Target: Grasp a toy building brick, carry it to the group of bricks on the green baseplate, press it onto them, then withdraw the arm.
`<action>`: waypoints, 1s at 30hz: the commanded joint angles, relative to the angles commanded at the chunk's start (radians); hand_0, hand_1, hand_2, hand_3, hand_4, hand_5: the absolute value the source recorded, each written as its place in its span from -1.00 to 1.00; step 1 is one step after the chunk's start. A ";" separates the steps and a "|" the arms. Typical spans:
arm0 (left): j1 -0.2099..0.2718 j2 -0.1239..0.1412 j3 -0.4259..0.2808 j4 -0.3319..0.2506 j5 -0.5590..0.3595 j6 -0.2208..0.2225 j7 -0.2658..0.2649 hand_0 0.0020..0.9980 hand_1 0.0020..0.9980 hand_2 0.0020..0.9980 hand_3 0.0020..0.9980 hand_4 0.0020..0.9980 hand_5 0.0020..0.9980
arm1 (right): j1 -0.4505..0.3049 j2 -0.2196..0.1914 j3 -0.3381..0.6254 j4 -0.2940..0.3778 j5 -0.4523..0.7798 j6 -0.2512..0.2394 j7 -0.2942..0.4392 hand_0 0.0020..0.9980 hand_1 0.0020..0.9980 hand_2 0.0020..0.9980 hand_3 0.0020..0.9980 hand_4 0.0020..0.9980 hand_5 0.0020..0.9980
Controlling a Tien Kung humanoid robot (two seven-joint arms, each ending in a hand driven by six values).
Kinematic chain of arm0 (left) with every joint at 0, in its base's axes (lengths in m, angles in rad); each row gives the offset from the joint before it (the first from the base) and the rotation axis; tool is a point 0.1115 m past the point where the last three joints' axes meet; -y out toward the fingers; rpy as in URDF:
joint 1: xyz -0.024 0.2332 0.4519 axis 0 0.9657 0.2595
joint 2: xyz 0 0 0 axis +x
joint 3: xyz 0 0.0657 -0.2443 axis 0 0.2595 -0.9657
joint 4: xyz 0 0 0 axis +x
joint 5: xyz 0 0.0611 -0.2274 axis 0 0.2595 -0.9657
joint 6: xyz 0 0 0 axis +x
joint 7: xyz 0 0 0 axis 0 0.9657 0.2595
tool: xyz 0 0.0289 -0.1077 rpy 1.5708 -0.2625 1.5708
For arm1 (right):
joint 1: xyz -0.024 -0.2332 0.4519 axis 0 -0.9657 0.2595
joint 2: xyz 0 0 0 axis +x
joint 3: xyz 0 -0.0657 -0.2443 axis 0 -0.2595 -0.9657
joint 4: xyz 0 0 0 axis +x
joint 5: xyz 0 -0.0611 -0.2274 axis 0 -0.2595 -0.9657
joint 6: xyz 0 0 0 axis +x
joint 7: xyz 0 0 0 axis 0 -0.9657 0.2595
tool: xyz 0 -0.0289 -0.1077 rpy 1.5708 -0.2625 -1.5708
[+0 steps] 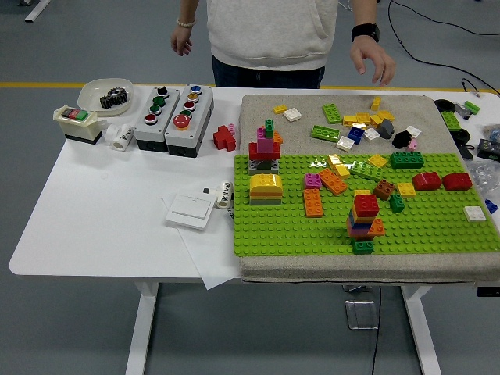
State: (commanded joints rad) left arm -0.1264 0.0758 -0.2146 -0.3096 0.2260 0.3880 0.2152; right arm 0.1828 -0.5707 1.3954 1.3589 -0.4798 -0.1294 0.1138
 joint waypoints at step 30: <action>0.008 0.000 -0.006 0.000 0.013 -0.002 0.005 0.47 0.45 0.44 0.18 0.28 0.34 | -0.005 0.002 -0.006 -0.012 0.026 -0.006 -0.003 0.81 0.68 0.72 0.78 1.00 1.00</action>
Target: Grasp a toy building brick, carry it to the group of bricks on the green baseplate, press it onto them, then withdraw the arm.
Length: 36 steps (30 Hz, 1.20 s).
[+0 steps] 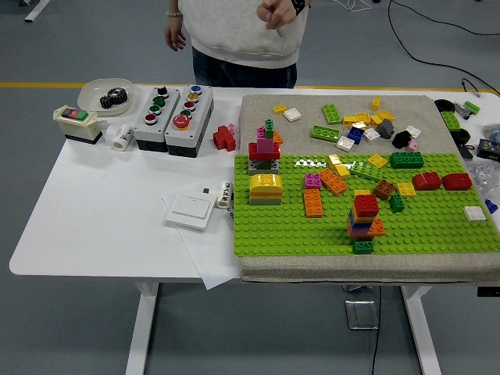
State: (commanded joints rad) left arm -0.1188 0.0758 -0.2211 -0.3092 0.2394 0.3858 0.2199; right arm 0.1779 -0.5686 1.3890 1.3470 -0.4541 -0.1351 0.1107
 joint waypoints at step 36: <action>-0.005 -0.001 0.009 -0.002 -0.011 -0.001 -0.005 0.48 0.45 0.43 0.18 0.28 0.34 | 0.001 0.003 0.004 -0.008 0.024 -0.020 -0.002 0.76 0.64 0.68 0.72 1.00 1.00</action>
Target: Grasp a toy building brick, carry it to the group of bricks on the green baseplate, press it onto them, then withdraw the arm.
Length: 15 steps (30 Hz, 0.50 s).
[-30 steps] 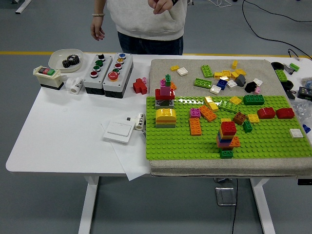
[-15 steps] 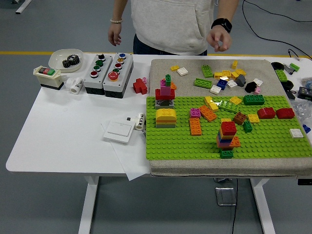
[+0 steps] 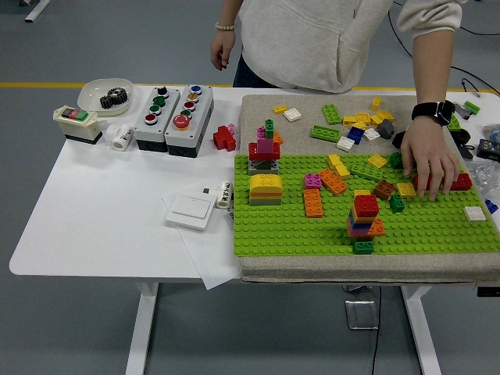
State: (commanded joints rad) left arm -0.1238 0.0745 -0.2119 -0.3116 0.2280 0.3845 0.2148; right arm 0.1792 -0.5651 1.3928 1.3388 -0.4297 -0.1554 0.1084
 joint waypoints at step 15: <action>-0.002 0.000 -0.005 0.000 0.011 -0.001 0.003 0.47 0.45 0.43 0.18 0.28 0.34 | 0.002 0.002 0.001 -0.003 0.004 -0.004 -0.002 0.75 0.63 0.67 0.71 1.00 0.98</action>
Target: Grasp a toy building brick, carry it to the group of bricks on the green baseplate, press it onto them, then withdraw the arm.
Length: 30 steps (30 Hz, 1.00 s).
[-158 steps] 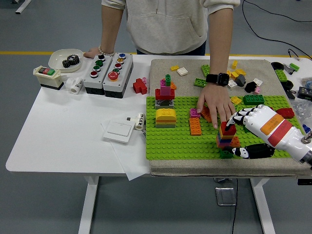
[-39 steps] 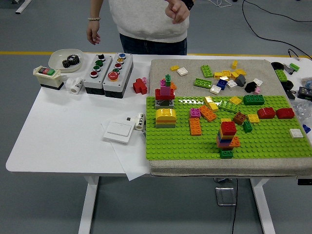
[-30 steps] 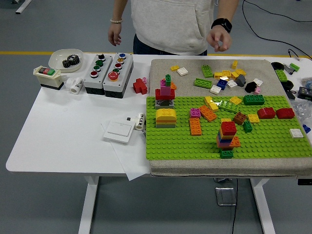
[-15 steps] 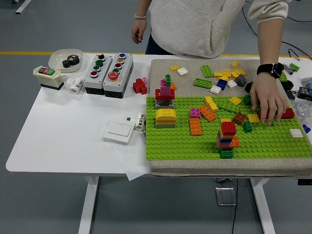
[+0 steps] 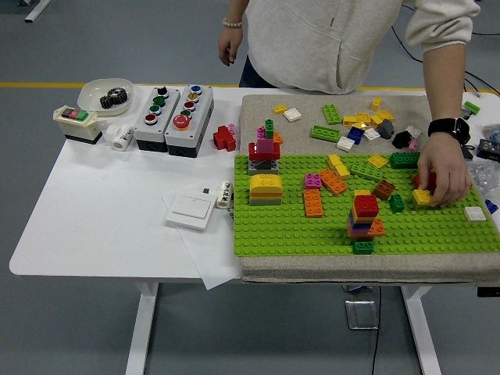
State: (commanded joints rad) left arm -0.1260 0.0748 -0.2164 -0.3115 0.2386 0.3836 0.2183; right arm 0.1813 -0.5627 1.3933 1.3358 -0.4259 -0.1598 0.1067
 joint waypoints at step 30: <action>0.006 0.002 -0.003 0.000 0.008 -0.001 0.001 0.47 0.45 0.43 0.18 0.28 0.34 | -0.005 0.001 -0.012 -0.002 0.001 -0.005 -0.005 0.63 0.57 0.62 0.68 1.00 0.95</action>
State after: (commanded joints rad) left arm -0.1201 0.0770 -0.2194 -0.3114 0.2461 0.3826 0.2196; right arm 0.1760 -0.5620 1.3812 1.3335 -0.4249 -0.1652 0.1018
